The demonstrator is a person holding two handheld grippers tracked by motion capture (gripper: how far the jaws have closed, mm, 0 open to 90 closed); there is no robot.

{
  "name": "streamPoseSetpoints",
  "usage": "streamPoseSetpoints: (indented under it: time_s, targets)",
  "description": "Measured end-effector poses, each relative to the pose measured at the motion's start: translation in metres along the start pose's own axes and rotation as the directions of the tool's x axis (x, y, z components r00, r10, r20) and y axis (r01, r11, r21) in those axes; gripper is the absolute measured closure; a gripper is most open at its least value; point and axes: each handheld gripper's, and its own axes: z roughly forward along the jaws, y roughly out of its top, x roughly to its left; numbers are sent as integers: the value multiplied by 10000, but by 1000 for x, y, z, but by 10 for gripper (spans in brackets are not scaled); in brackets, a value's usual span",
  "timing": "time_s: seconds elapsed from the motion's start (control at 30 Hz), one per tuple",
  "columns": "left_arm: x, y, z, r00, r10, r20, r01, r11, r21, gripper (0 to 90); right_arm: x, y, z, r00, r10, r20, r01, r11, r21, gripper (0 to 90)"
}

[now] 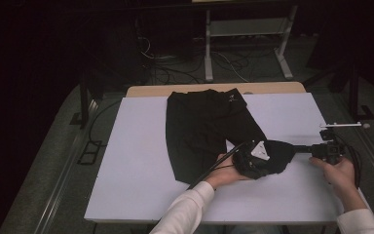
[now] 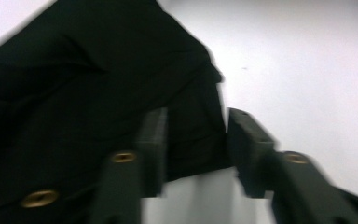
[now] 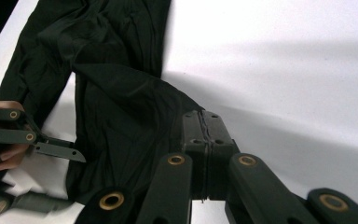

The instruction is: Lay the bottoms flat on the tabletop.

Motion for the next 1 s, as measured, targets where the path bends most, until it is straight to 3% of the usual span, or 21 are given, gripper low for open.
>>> streamPoseSetpoints:
  time_s: [0.1, 0.23, 0.47, 0.63, 0.83, 1.0]
  targets:
    - [3, -1, 0, 9995, -267, -154, 266, 9996, -100, 832, -1, 0, 0, 10000, 14, -45, -13, 10000, 61, 883]
    - [4, -3, -4, 9938, -1097, 160, 1100, 9938, -178, 860, 1, 0, -2, 9995, 71, -320, -66, 9999, 157, 883]
    - [-5, 2, -33, 9959, -850, 299, 860, 9956, -365, 860, 12, 3, -11, 9959, -217, -882, 252, 9989, 390, 882]
    - [-18, 6, -54, 9981, -409, 457, 429, 9982, -420, 859, 22, 1, -21, 9905, -310, -1338, 387, 9977, 559, 881]
    - [-42, -10, -66, 9966, -171, 802, 202, 9991, -382, 859, 34, -17, -20, 9842, -270, -1748, 531, 9878, 1464, 881]
    - [-54, -28, -72, 9958, -122, 911, 142, 9997, -214, 858, 41, -27, -16, 9772, -285, -2106, 682, 9806, 1838, 879]
